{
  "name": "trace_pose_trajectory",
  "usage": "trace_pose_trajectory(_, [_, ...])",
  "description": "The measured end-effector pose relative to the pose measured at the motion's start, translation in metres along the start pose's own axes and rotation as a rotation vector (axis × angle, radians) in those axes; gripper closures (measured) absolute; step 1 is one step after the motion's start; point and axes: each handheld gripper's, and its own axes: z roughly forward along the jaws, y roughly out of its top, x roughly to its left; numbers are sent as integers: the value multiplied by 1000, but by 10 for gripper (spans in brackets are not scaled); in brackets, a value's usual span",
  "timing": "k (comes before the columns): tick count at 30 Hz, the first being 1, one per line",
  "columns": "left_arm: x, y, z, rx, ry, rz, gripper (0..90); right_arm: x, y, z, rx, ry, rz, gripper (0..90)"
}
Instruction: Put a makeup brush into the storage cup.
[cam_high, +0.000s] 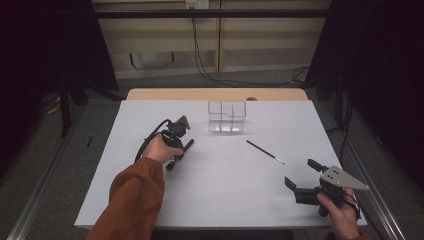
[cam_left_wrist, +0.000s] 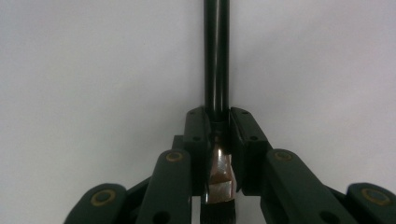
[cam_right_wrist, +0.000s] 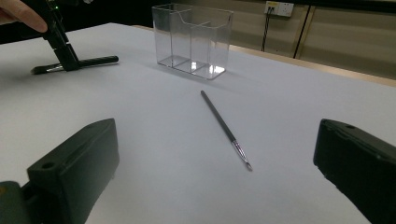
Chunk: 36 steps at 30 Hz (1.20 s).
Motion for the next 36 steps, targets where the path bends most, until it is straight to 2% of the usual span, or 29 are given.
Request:
trace_pose_trajectory(2, [1, -1, -1, -4, -7, -13, 779, 0, 0, 0, -1, 3, -3, 0])
trace_pose_trajectory(5, [2, -2, -2, -6, -17, -4, 779, 1, 0, 0, 0, 4, -4, 0])
trace_pose_trajectory(10, [4, -5, -7, -45, -24, -30, 779, 0, 0, 1, -1, 2, -2, 0])
trace_pose_trajectory(14, [7, -6, -11, -66, -30, -28, 779, 0, 0, 1, -1, 4, -3, 0])
trace_pose_trajectory(15, [7, -8, -13, -87, -32, -32, 779, 0, 0, 1, -1, 5, -2, 0])
trace_pose_trajectory(20, [9, -12, -20, -125, -37, -38, 779, 0, 0, 1, 0, 1, 0, 0])
trace_pose_trajectory(25, [11, -17, -25, -199, -45, -47, 779, 0, 0, 1, 0, 2, 0, 0])
trace_pose_trajectory(28, [12, -19, -28, -227, -50, -50, 779, 0, 0, 1, -1, 4, 1, 0])
trace_pose_trajectory(31, [11, -21, -33, -296, -60, -49, 778, 0, 0, 1, -1, 5, -4, 0])
trace_pose_trajectory(32, [11, -22, -35, -322, -56, -51, 778, 0, 0, 1, -1, 5, -4, 0])
trace_pose_trajectory(33, [11, -23, -37, -355, -49, -34, 779, 0, 0, 0, -1, 5, -4, 0])
trace_pose_trajectory(34, [11, -24, -39, -368, -40, -17, 778, 0, 0, 0, -2, 4, -2, 0])
trace_pose_trajectory(35, [12, -27, -41, -397, -27, -22, 778, 0, 0, 0, -4, 3, 2, 0])
trace_pose_trajectory(36, [12, -27, -41, -397, -27, -22, 778, 0, 0, 0, -4, 3, 2, 0])
